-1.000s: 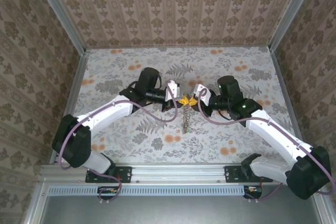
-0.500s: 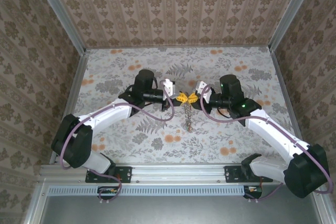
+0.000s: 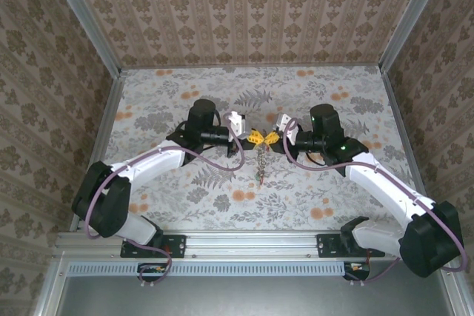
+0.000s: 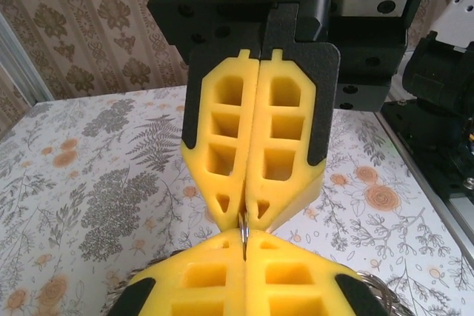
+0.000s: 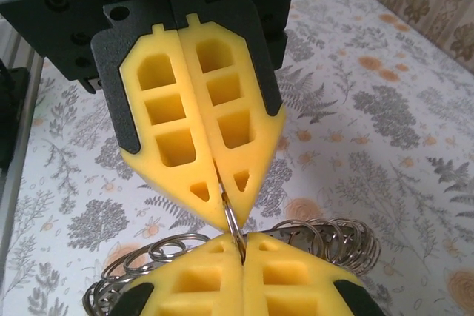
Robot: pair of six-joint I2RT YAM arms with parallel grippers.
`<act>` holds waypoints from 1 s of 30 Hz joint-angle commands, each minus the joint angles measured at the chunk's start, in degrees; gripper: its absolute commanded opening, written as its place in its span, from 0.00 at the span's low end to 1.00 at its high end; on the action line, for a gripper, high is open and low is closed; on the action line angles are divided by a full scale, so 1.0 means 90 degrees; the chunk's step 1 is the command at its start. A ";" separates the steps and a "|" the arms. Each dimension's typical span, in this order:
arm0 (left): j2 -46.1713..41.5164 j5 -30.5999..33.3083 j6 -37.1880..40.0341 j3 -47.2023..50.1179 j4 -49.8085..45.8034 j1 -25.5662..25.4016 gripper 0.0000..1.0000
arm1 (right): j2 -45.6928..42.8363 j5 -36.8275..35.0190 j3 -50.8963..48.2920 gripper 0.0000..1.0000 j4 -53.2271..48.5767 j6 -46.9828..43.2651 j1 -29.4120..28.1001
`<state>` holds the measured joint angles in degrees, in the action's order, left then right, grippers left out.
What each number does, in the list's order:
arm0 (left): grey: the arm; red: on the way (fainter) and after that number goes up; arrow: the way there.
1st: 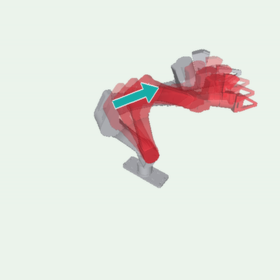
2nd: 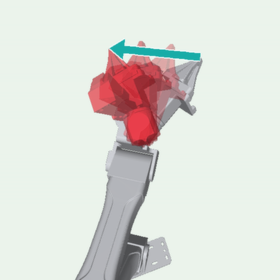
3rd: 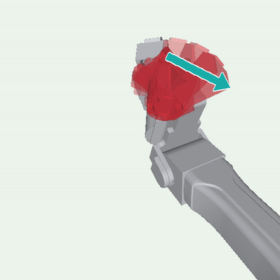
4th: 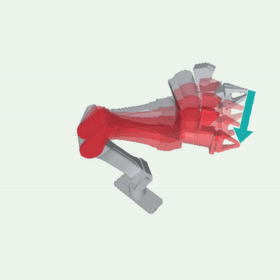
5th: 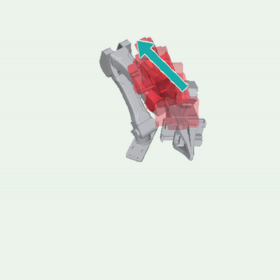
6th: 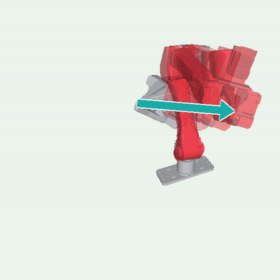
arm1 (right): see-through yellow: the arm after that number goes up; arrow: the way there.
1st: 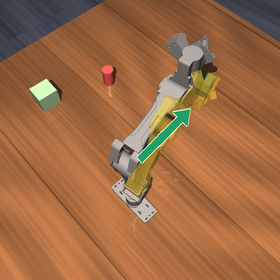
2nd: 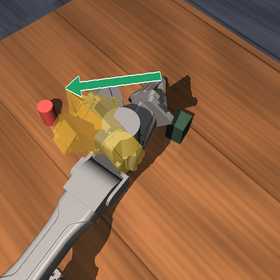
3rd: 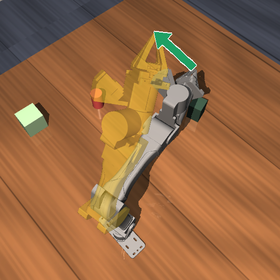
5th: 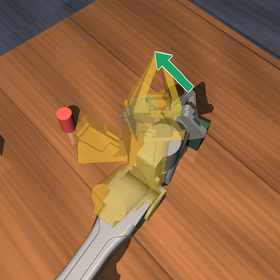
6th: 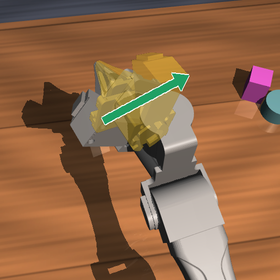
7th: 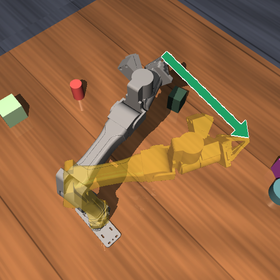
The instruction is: Put the keys on the keyring
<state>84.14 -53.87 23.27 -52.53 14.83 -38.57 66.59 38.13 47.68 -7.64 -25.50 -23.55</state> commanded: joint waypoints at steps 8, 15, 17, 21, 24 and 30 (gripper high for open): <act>-0.0138 0.0585 0.1585 -0.1086 -0.2719 -0.0131 0.29 | -0.0074 -0.0887 0.0799 0.00 -0.1218 -0.0751 -0.0345; 0.0030 0.0852 0.1641 -0.1373 -0.2905 -0.0312 0.29 | -0.0065 -0.1048 0.0950 0.00 -0.1342 -0.0803 -0.0517; 0.0059 0.0848 0.1672 -0.1418 -0.2935 -0.0333 0.26 | -0.0040 -0.1077 0.0987 0.00 -0.1375 -0.0803 -0.0548; 0.0093 0.0882 0.1746 -0.1494 -0.3036 -0.0373 0.13 | -0.0044 -0.1107 0.1043 0.00 -0.1403 -0.0795 -0.0589; 0.0147 0.0940 0.1875 -0.1584 -0.3245 -0.0383 0.13 | -0.0139 -0.1014 0.0964 0.00 -0.1230 -0.0696 -0.0587; 0.0178 0.0917 0.1937 -0.1633 -0.3361 -0.0410 0.17 | -0.0192 -0.0986 0.0960 0.00 -0.1176 -0.0642 -0.0596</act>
<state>84.82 -45.60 38.94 -65.69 -12.88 -41.67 66.61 28.42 54.39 -20.23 -31.51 -28.53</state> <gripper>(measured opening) 0.165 0.062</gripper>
